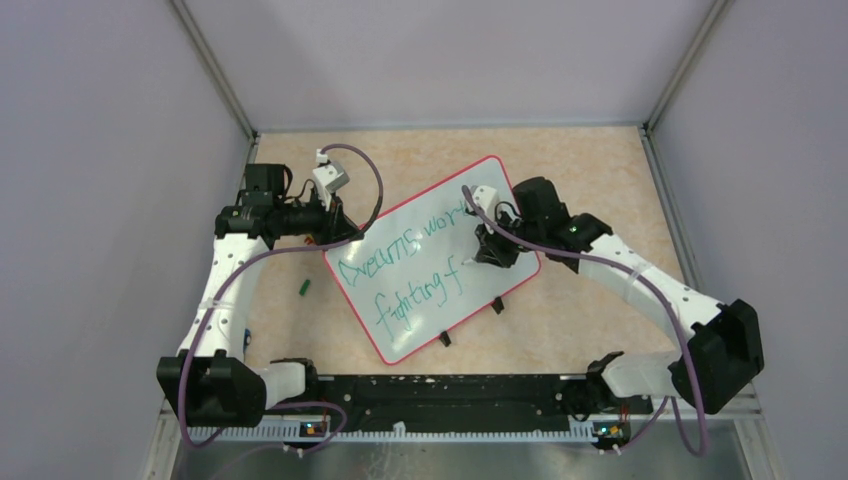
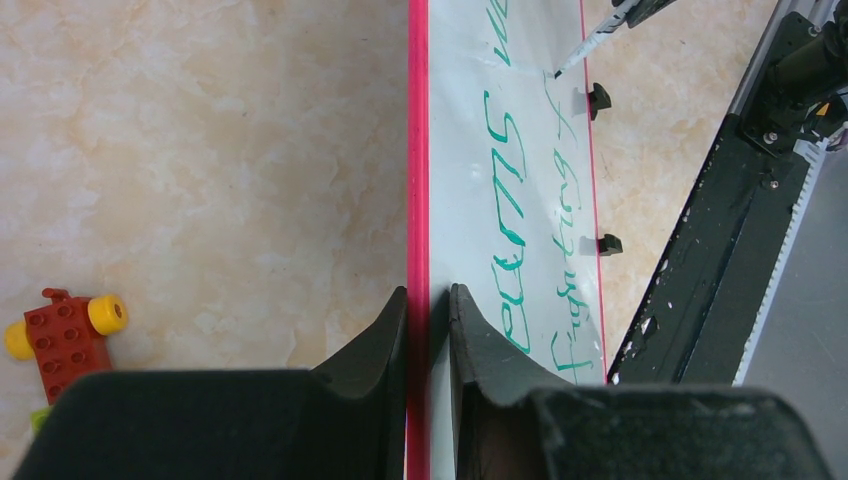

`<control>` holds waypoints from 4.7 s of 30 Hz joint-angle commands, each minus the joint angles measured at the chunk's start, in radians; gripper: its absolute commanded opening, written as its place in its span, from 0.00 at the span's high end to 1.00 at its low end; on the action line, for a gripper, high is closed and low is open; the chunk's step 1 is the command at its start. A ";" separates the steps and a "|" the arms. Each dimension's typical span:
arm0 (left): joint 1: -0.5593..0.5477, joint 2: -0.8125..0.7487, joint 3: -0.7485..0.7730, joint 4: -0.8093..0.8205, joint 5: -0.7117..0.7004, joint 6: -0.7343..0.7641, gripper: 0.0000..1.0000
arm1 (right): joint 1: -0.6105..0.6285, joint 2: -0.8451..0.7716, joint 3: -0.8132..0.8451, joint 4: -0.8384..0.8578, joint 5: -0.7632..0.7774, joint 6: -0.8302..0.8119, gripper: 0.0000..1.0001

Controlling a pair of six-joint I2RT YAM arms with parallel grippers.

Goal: Write a sentence on the whiteboard

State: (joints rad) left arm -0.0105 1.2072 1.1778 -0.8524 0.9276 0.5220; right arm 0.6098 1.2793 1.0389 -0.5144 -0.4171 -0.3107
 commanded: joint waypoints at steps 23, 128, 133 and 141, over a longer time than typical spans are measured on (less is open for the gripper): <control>-0.022 0.006 0.001 -0.001 0.002 0.029 1.00 | -0.014 -0.025 -0.036 0.000 -0.008 -0.025 1.00; -0.029 0.021 0.005 -0.001 -0.003 0.029 1.00 | -0.158 0.030 0.082 -0.009 0.013 -0.040 1.00; -0.029 0.019 0.002 0.000 -0.002 0.028 1.00 | -0.168 0.025 0.088 -0.023 0.000 -0.045 1.00; -0.031 0.015 0.003 0.000 -0.001 0.025 1.00 | -0.168 0.006 0.108 -0.100 -0.122 -0.077 1.00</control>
State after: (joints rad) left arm -0.0143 1.2156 1.1782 -0.8387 0.9257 0.5217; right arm 0.4534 1.3045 1.0901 -0.6079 -0.4713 -0.3546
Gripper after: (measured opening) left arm 0.211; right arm 0.120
